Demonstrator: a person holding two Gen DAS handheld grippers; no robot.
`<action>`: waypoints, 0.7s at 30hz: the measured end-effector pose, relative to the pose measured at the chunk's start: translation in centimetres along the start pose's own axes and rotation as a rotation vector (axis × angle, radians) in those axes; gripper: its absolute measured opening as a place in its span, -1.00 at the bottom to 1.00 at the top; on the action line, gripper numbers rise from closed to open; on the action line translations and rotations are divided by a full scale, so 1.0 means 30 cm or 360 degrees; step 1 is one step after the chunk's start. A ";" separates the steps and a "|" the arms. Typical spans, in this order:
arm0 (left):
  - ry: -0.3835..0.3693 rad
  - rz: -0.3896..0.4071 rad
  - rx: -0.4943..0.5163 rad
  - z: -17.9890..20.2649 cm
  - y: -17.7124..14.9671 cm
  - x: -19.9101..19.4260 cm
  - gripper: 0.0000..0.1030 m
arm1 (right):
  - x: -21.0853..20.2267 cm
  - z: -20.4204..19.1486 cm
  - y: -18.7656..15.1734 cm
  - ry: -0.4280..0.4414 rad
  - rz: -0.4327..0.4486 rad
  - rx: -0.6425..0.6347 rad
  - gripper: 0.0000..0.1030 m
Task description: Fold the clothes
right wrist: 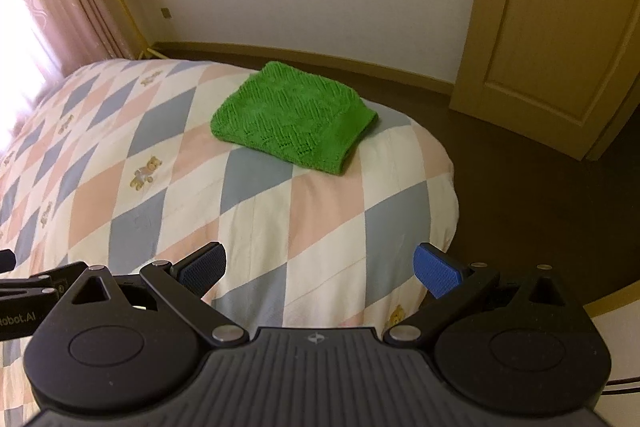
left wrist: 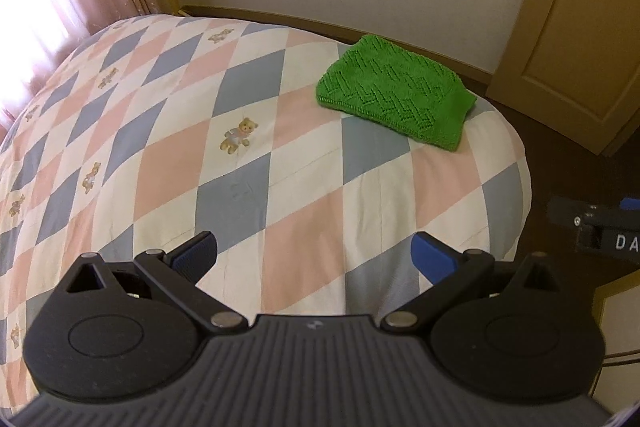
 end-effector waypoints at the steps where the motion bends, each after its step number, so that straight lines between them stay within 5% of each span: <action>1: -0.0007 -0.0008 -0.0002 -0.001 0.002 0.012 0.98 | 0.007 -0.001 -0.001 -0.0011 -0.0008 -0.0001 0.99; 21: -0.0101 -0.0079 0.0049 0.070 0.096 0.186 0.98 | 0.133 0.040 0.003 -0.0110 -0.0160 0.0047 0.99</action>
Point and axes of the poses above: each gripper's, at about its wrist camera, not at the fingertips, and x roughly the way its jaws point, z to its right, y to its top, the point moved 9 cm from there along x, roughly the way its jaws point, and after that the axes turned 1 degree about z, right-handed, at the moved point
